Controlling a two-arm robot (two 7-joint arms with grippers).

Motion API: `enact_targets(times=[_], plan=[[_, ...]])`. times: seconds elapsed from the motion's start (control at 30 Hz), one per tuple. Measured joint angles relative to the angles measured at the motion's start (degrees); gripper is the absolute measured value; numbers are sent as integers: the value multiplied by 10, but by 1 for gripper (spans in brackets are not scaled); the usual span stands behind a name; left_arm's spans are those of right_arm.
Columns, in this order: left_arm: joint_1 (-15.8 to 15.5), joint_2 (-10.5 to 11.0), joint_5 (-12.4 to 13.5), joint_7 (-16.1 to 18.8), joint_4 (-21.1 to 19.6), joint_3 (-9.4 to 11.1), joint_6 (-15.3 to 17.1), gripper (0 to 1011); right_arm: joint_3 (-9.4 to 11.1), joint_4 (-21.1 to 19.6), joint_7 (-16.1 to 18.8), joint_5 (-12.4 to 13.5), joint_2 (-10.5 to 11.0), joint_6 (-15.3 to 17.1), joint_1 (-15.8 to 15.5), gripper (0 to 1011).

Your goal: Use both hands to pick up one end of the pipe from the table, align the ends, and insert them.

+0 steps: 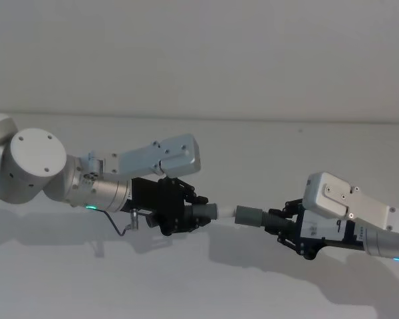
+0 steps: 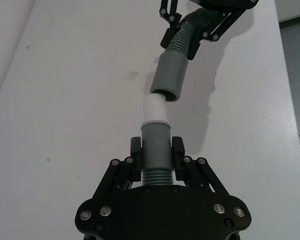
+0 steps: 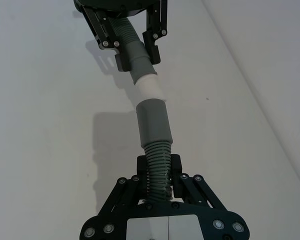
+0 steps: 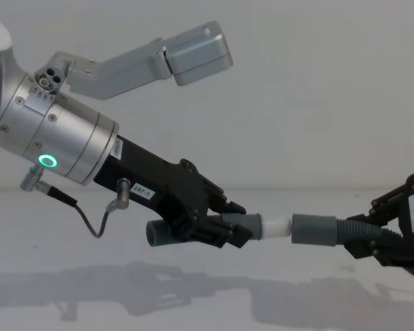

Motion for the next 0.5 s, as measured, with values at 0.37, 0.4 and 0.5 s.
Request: enact_targets(times=[0.37,0.4,0.5], plan=[[2,0,-4,1,0,-1,0,341,-3,3,0,-8,-6,-7,3,266],[2,0,-4,1,0,-1,0,341,-3,3,0,-10,-7,-8,4,265],[2,0,-5,1,0,-1,0,341,-4,5,0,-11,-8,-9,5,266]])
